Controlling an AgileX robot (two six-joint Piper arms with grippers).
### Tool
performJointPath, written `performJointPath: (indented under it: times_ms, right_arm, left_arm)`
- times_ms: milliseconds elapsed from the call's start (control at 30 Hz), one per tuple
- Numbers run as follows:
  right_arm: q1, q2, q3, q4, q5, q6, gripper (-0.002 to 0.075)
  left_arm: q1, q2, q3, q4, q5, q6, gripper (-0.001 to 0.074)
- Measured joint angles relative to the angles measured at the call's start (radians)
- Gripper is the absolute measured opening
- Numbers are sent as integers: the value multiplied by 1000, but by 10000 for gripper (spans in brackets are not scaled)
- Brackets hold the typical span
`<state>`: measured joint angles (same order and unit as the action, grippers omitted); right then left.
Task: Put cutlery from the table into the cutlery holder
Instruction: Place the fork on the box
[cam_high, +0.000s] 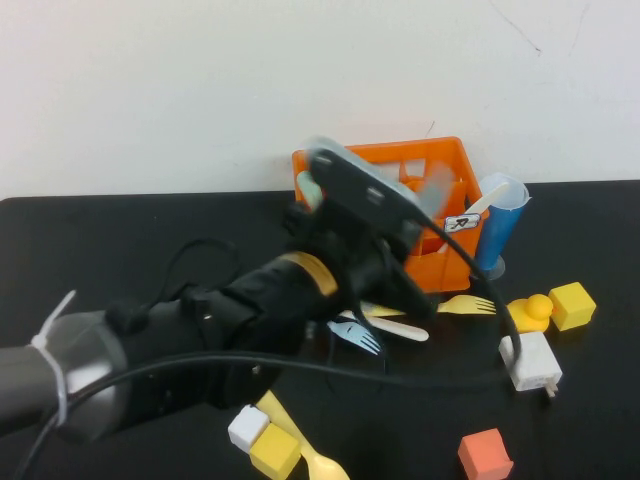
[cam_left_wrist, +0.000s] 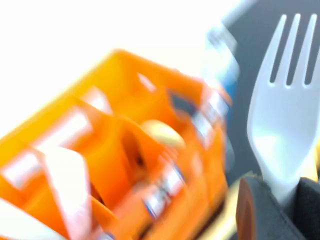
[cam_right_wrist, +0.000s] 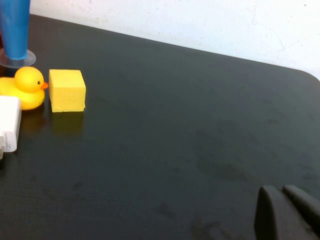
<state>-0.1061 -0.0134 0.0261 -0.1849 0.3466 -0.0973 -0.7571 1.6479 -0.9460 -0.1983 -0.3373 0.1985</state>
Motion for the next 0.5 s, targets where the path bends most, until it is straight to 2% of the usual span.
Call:
performJointPath:
  times_ms: [67,167,367,500]
  right_arm:
    - [0,0,0,0,0,0,-3]
    - [0,0,0,0,0,0,-3]
    - [0,0,-1,0,0,0,-3]
    - [0,0,-1,0,0,0,-3]
  left_arm:
    - [19,-6,25,6,-134,-143,99]
    - [30,-6,35,6,-268,-256,99]
    - [30,34,35,-1,-532,-290,99]
    - [36,67,35,-13,-603,-295,99]
